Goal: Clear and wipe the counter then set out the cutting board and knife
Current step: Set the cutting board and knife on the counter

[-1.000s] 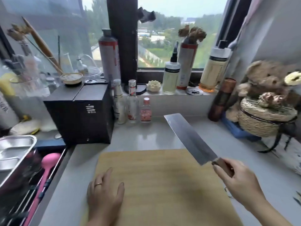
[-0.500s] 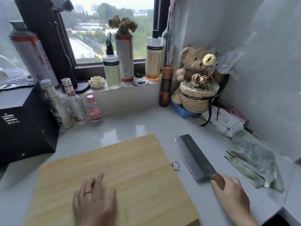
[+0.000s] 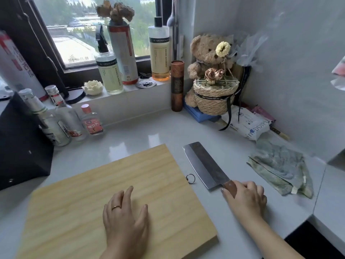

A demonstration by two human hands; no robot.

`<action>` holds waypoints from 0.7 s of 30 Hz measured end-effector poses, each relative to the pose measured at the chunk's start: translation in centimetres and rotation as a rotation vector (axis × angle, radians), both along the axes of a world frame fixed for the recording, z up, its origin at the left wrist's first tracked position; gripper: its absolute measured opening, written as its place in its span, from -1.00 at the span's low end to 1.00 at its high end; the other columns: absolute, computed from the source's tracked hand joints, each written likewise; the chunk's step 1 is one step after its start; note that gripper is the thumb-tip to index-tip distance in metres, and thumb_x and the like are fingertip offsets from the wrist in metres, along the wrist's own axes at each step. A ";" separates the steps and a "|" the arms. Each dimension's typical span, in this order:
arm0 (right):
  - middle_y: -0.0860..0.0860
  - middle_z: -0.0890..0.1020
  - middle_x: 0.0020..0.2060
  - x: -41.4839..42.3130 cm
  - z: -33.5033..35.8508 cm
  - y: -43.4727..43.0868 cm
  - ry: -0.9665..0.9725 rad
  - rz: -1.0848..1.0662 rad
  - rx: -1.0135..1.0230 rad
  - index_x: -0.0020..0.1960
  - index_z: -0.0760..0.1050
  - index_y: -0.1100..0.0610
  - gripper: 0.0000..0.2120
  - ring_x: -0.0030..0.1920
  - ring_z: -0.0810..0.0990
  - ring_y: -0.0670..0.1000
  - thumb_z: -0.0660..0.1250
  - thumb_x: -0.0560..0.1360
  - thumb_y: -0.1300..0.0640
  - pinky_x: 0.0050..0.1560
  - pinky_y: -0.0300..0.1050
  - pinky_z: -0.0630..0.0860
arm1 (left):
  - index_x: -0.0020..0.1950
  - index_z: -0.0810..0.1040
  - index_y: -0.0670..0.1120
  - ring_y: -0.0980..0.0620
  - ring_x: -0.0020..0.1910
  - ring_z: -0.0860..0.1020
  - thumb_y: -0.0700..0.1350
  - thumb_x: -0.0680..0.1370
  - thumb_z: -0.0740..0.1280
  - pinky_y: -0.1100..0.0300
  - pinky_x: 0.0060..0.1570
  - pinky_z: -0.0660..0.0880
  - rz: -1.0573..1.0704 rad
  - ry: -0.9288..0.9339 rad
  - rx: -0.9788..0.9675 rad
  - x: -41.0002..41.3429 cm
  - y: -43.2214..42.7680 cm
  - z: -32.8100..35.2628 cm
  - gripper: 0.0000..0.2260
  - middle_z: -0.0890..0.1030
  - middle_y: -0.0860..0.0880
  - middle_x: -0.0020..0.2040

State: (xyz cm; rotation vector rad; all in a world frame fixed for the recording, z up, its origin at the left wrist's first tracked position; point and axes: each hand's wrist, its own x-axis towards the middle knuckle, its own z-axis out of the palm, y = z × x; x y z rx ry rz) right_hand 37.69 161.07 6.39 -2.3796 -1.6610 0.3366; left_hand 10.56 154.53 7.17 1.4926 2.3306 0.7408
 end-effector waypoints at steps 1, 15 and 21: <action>0.10 0.47 0.14 0.4 0.0 0.2 0.052 0.006 -0.006 0.22 0.47 -0.01 -0.53 0.21 0.31 0.16 0.32 0.40 -0.20 0.18 -0.03 0.28 | 0.32 0.39 -0.05 -0.22 0.32 0.34 0.21 0.25 0.14 -0.11 0.37 0.14 -0.013 -0.009 -0.004 0.5 0.4 0.2 -0.32 0.43 -0.21 0.31; 0.10 0.14 0.46 12.6 -0.5 8.4 -0.167 0.082 -0.098 0.46 -0.10 -0.08 -0.16 0.45 0.11 0.18 0.19 0.35 -0.37 0.39 0.17 0.11 | 0.36 0.34 -0.04 -0.18 0.30 0.38 0.09 0.29 0.24 -0.06 0.33 0.19 -0.234 -0.099 0.018 10.1 5.5 0.8 -0.36 0.41 -0.20 0.31; 0.39 0.50 0.05 13.5 -1.2 10.7 -0.230 0.071 0.142 0.05 0.41 0.39 -0.70 0.09 0.45 0.34 0.30 0.46 0.17 0.06 0.20 0.41 | 0.37 0.30 -0.02 -0.11 0.32 0.35 0.00 0.43 0.32 -0.02 0.36 0.21 -0.167 -0.135 0.015 10.0 5.1 0.8 -0.48 0.40 -0.15 0.31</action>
